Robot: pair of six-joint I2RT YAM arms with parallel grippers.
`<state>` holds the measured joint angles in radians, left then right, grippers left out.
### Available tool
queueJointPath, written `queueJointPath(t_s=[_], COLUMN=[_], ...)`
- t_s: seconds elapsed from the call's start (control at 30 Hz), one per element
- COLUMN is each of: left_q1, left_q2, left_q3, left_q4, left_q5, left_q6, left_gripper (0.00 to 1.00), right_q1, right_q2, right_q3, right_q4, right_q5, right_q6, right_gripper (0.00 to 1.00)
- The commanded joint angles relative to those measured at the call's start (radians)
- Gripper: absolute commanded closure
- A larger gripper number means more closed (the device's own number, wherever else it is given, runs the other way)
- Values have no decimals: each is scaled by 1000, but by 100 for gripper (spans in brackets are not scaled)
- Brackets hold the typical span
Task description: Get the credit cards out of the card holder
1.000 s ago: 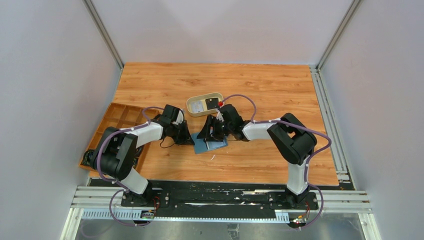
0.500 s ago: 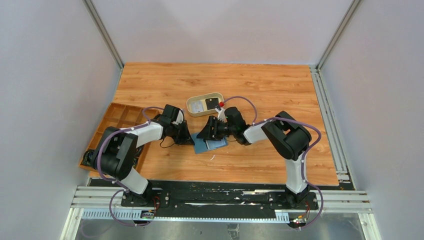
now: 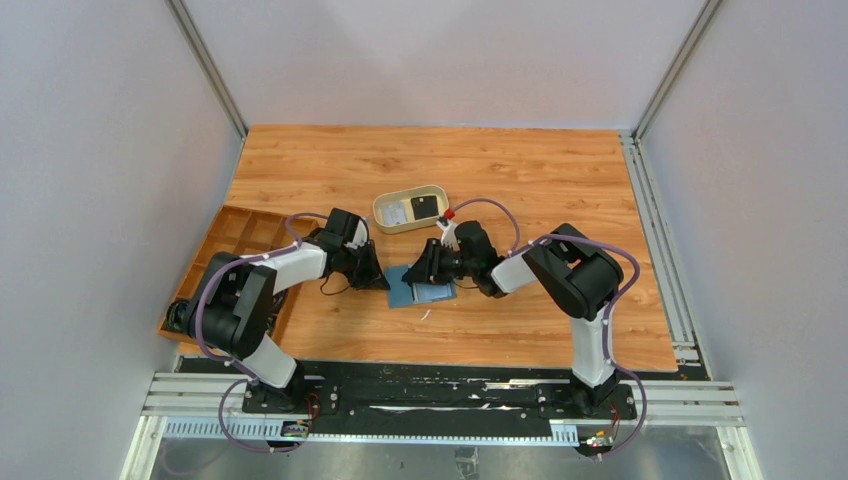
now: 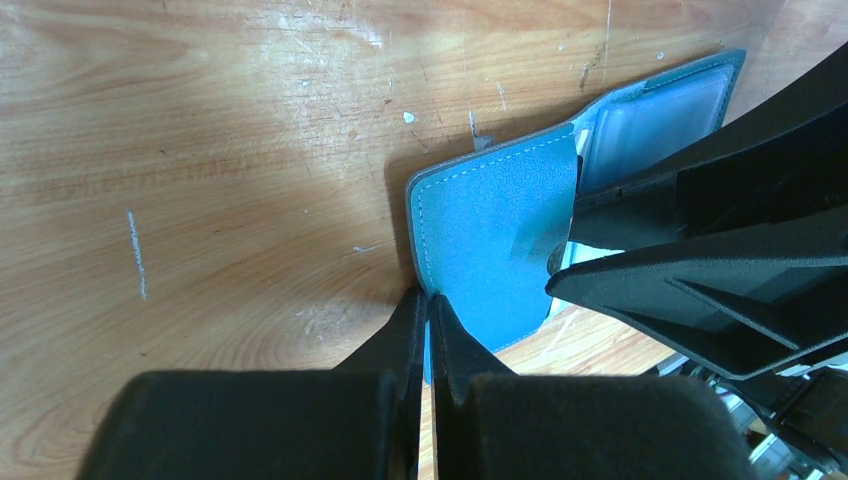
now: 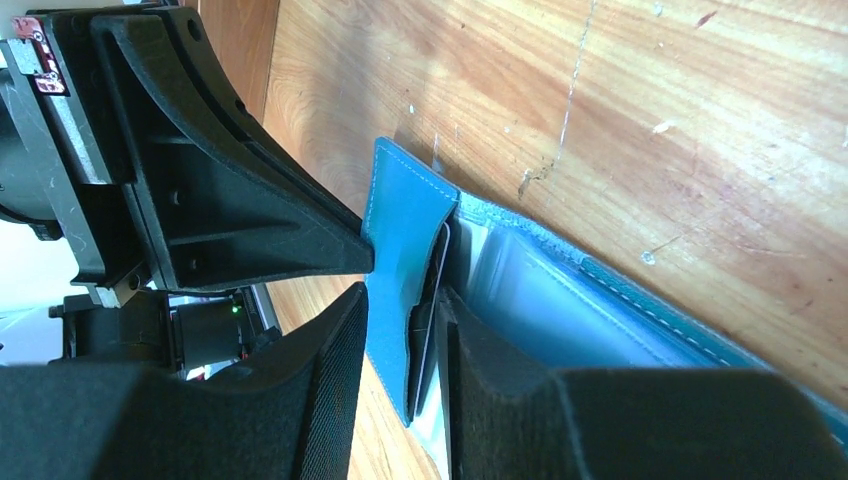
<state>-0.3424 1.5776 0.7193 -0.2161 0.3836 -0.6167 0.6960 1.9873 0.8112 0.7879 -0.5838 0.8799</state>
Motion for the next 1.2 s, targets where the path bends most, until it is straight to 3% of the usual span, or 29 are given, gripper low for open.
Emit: queueJointPath(t_s=[0.0,0.43,0.7,0.77,1.17], left_q1=[-3,-3,-3,-3,-3], left_q2=[64,65,61,62,63], left_q3=[-31,-32,-35,-35,-31], left_q4=[-53,-54,-56,-56,-57], left_q5=[-123,-126,-126,-127,-132], left_q6=[41,43,44,42,47], left_gripper=[100,100,100,100,100], right_q1=[2,-29,-33,-36,-117], right_q2=[62,106,112,113,68], right_q3=[-71,-120,-125,-130,-214], right_q4=[-191,-78,-60,-49,-9], right_q5=[-7,-51,-55,-59,-88], right_q6=[-33,16,20,23,20], right_gripper=[64,85,91,99,100])
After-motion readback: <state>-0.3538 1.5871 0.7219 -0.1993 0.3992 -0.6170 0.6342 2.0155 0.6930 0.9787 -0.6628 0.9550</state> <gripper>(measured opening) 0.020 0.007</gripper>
